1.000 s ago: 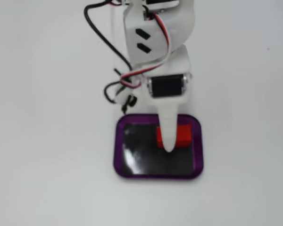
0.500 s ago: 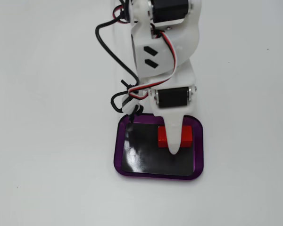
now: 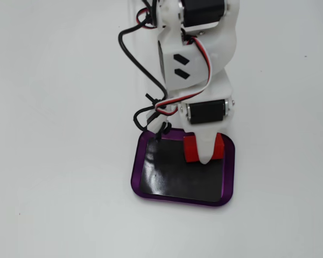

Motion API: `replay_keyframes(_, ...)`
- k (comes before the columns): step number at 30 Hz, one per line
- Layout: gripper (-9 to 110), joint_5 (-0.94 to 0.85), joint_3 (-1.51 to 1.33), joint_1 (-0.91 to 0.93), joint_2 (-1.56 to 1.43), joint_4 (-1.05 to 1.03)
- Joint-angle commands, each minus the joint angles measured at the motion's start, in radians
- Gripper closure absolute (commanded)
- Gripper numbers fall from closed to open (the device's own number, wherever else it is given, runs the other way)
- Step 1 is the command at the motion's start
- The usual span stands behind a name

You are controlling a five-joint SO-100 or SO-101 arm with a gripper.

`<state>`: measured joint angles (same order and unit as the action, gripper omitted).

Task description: Remove the cube from the box.

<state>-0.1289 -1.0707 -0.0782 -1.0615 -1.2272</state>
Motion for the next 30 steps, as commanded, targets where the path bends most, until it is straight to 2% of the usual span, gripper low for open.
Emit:
replay_keyframes(1,102,-0.008,0.031,-0.008,-0.161,-0.006)
replay_keyframes(9,102,-0.049,-0.037,0.003,-0.494,-0.081)
replay_keyframes(14,102,-0.051,-0.244,0.005,-0.649,-0.060)
replay_keyframes(23,102,-0.049,-0.811,-0.005,-0.876,0.202)
replay_keyframes(30,102,-0.049,-1.037,-0.003,-0.914,0.379)
